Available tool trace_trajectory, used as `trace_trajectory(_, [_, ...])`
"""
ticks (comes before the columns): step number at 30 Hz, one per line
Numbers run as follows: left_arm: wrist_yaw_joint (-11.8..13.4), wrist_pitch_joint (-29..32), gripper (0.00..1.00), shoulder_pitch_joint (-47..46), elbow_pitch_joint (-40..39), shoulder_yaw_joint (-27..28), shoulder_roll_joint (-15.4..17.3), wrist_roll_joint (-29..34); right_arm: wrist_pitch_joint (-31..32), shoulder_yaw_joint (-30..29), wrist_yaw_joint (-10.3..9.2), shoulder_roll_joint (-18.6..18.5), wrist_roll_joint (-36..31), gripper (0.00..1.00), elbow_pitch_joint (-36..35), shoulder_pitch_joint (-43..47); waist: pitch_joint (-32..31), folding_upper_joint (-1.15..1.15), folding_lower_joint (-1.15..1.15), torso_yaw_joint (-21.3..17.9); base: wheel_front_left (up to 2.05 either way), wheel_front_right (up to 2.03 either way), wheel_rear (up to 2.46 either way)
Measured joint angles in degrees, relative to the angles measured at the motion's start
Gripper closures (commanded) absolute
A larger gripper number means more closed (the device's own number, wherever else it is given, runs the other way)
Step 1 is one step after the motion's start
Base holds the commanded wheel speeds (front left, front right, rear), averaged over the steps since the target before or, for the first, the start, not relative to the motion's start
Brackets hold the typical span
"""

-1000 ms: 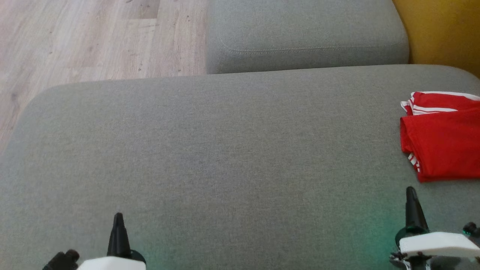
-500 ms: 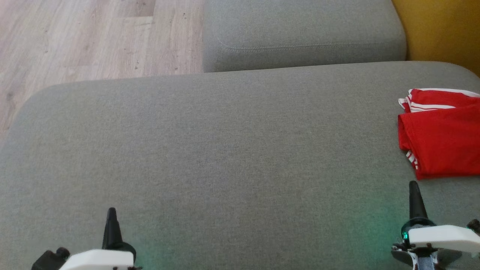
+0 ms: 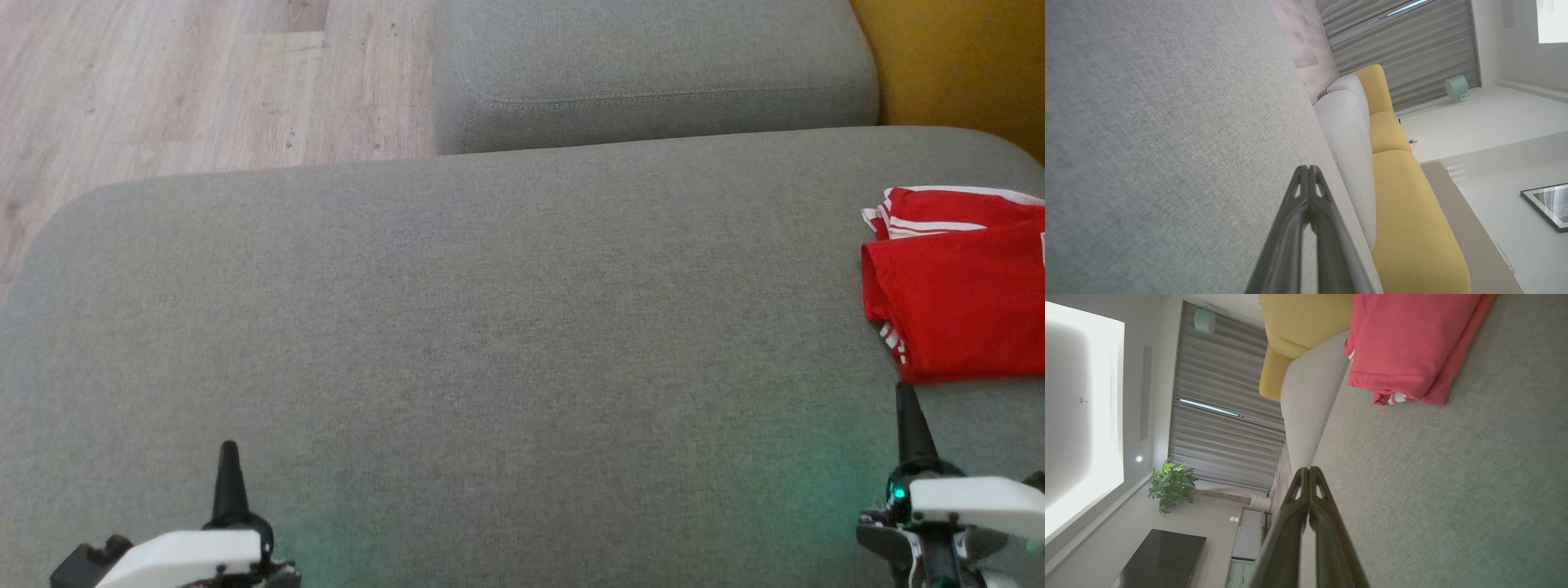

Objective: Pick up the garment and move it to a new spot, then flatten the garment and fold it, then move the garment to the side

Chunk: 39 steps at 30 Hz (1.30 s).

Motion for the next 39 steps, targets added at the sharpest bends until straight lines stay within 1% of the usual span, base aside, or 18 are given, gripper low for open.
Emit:
trace_trajectory(6, [-0.86,0.88,1.00,-1.46,0.37,1.12,0.00,-3.81,1.01,-0.25,0.00,-0.01,3.94,1.00,0.10,-1.46,0.18,0.00,0.00,-0.25,0.00,0.00,0.00])
trace_trajectory(28, [-2.53,4.82,1.00,-4.67,1.66,4.74,-0.09,-18.60,4.61,-1.90,0.00,-0.02,18.83,1.00,0.63,-3.98,0.87,0.00,0.00,-1.22,0.00,0.00,0.00])
trace_trajectory(31, [-2.87,5.20,1.00,-4.78,1.78,4.79,-0.11,-19.71,5.06,-2.03,0.00,-0.03,19.75,1.00,0.71,-4.38,0.90,0.00,0.00,-1.26,0.00,0.00,0.00])
trace_trajectory(39, [-2.88,5.27,1.00,-5.74,1.78,4.90,-0.19,-19.69,5.09,-2.09,0.00,-0.03,19.85,1.00,0.75,-5.17,0.90,0.00,0.00,-1.26,0.00,0.00,0.00])
